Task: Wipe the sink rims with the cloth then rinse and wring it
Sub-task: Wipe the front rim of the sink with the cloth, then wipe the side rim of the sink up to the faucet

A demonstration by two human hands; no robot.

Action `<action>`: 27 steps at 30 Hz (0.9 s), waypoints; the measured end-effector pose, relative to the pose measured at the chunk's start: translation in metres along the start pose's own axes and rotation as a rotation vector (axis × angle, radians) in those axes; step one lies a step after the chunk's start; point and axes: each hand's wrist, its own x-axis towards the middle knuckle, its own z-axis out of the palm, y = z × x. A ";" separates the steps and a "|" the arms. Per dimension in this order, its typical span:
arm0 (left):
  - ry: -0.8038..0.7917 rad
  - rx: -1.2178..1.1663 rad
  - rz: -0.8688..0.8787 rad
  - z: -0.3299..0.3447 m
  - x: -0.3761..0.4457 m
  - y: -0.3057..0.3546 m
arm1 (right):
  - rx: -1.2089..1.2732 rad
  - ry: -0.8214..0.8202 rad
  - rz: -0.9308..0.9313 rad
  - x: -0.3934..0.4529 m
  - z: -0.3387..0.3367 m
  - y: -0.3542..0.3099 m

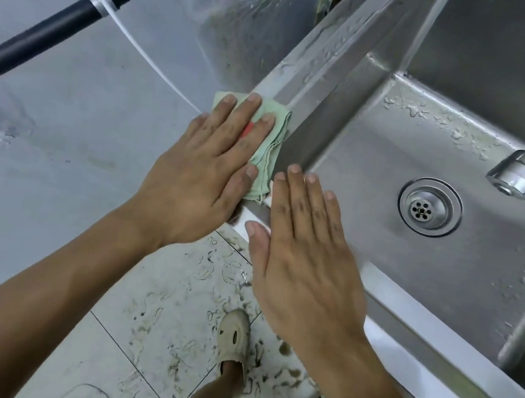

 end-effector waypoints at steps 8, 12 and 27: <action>-0.042 0.025 0.212 -0.003 0.097 -0.023 | -0.038 -0.025 0.027 0.003 -0.002 -0.001; 0.000 0.042 0.234 -0.003 0.111 -0.017 | -0.033 -0.031 0.021 0.002 -0.002 -0.001; 0.155 -0.045 0.238 0.006 0.040 -0.014 | 0.303 0.102 -0.238 0.137 -0.054 0.060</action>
